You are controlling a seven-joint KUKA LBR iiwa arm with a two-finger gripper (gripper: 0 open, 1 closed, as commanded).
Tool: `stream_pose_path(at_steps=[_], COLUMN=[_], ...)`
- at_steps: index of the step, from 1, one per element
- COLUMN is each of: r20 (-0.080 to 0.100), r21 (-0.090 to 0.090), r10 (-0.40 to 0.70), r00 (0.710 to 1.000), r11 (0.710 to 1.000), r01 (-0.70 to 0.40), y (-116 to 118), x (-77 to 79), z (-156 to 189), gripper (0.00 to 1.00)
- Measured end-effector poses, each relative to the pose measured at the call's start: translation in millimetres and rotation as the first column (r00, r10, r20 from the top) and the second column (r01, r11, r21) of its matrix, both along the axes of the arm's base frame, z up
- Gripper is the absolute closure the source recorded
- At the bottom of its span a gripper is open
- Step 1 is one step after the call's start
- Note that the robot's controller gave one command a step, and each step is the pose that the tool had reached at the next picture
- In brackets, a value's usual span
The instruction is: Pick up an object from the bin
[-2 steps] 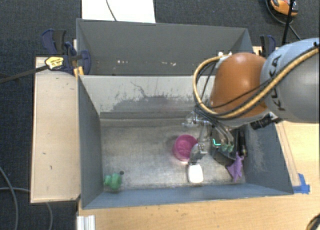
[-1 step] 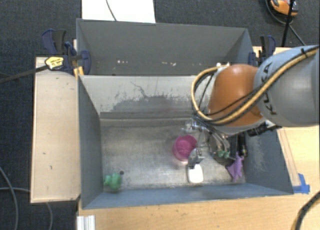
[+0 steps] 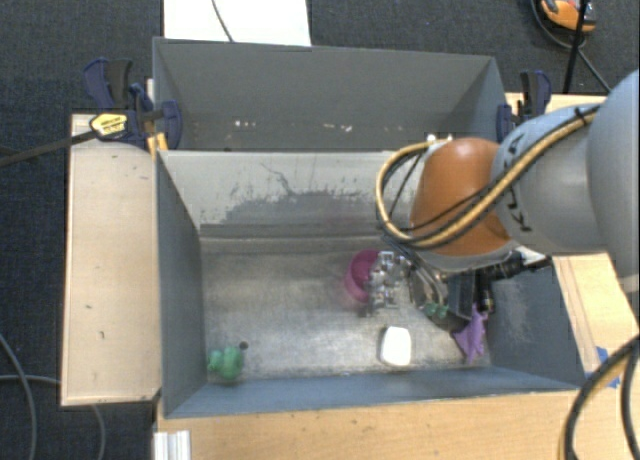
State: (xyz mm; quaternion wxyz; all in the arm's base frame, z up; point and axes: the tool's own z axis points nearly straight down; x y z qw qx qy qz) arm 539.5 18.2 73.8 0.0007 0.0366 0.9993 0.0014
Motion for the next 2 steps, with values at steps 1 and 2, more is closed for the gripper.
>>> stream_pose_path(at_steps=[1,2], r20=[0.0,0.009], r21=[0.0,-0.002], r10=[-0.001,-0.042], r00=[1.0,0.999], r11=[1.0,0.999], r01=[0.001,0.042], y=[0.0,-17.6], x=[0.1,3.7], z=[0.0,169.6], gripper=[1.0,1.0])
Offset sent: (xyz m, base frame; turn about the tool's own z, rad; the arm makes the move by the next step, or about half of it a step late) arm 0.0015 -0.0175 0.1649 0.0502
